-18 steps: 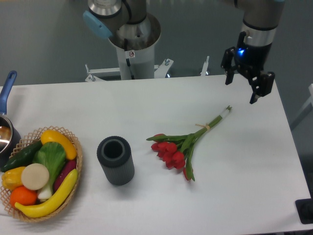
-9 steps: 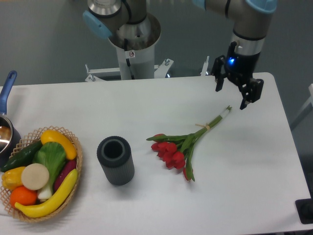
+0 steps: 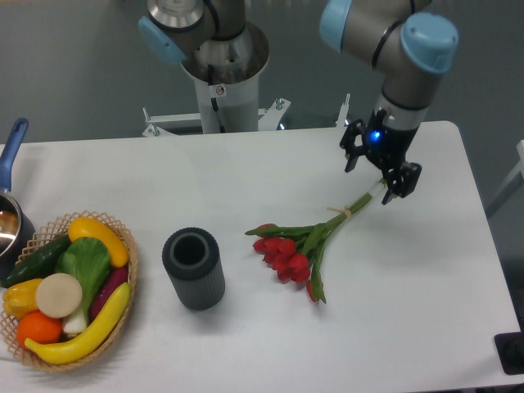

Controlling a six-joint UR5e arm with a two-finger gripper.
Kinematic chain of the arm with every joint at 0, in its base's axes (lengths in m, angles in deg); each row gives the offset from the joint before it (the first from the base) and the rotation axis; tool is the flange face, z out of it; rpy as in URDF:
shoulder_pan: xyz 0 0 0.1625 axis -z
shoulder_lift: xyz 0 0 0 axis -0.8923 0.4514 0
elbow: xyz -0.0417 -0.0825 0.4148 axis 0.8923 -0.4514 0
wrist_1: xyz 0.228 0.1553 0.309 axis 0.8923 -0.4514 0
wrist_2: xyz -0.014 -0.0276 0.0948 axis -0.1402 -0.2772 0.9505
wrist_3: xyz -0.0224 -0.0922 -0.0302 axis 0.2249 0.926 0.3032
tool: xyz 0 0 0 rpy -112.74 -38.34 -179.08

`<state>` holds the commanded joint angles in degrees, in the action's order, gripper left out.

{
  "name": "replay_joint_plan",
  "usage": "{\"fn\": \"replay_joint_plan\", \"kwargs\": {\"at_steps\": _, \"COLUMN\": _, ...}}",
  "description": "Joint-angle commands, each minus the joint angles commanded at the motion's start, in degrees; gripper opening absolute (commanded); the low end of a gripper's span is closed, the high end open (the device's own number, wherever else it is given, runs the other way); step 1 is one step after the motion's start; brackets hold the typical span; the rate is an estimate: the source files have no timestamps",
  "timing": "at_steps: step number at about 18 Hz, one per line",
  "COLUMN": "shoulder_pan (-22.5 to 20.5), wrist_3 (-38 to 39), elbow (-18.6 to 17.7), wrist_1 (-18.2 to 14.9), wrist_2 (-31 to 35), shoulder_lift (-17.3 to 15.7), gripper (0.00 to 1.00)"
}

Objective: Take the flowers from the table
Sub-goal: 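Move the open gripper down toward the stems of the red tulip bunch, then lower the gripper around the tulip stems near the blooms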

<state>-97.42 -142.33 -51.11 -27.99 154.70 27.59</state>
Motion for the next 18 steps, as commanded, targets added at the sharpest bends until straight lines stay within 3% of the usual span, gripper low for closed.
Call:
{"fn": "replay_joint_plan", "kwargs": {"at_steps": 4, "shoulder_pan": 1.5, "wrist_3": 5.3, "elbow": -1.7, "wrist_1": 3.8, "wrist_2": 0.1, "shoulder_lift": 3.6, "gripper": 1.00}}
{"fn": "replay_joint_plan", "kwargs": {"at_steps": 9, "shoulder_pan": 1.9, "wrist_3": 7.7, "elbow": -3.2, "wrist_1": 4.0, "wrist_2": -0.4, "shoulder_lift": 4.5, "gripper": 1.00}}
{"fn": "replay_joint_plan", "kwargs": {"at_steps": 13, "shoulder_pan": 2.0, "wrist_3": 7.7, "elbow": -4.6, "wrist_1": 7.8, "wrist_2": -0.4, "shoulder_lift": 6.3, "gripper": 1.00}}
{"fn": "replay_joint_plan", "kwargs": {"at_steps": 18, "shoulder_pan": 2.0, "wrist_3": 7.7, "elbow": -5.8, "wrist_1": 7.9, "wrist_2": -0.4, "shoulder_lift": 6.9, "gripper": 1.00}}
